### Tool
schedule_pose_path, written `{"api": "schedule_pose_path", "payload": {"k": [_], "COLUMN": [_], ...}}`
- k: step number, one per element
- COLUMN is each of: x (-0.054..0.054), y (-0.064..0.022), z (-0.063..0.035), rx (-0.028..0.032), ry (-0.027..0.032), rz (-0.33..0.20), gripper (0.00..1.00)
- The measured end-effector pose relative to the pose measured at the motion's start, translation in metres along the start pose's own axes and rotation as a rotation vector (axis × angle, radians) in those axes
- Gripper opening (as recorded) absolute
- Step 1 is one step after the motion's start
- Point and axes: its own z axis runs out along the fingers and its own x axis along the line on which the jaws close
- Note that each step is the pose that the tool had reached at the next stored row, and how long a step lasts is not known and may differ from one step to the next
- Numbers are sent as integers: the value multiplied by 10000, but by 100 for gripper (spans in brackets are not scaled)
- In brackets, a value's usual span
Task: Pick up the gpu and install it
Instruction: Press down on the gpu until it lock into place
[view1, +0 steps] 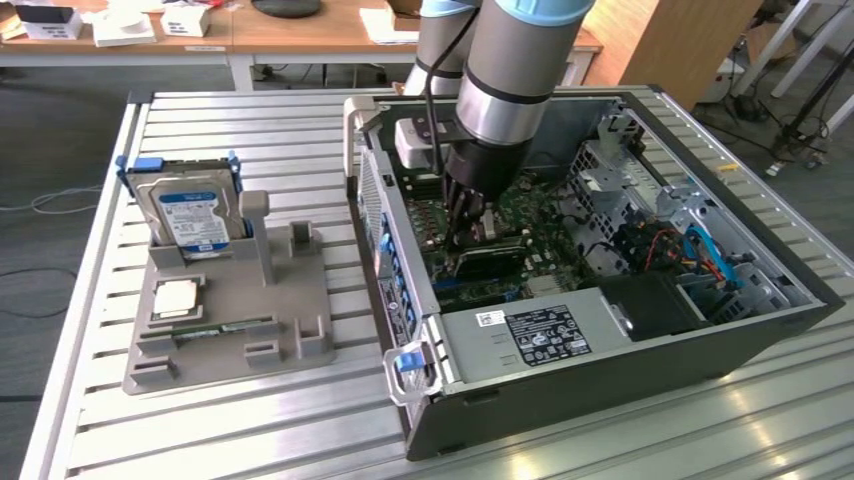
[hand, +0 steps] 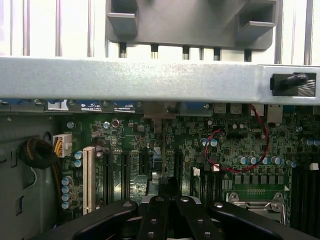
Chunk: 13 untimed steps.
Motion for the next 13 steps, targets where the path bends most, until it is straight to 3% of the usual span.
{"api": "schedule_pose_path", "payload": {"k": [9,13], "x": [-4,-6], "y": [-2,-2], "z": [-7,-34], "rx": [1,39], "ry": [5,-45], "rz": [1,-2], "gripper": [11,11]}}
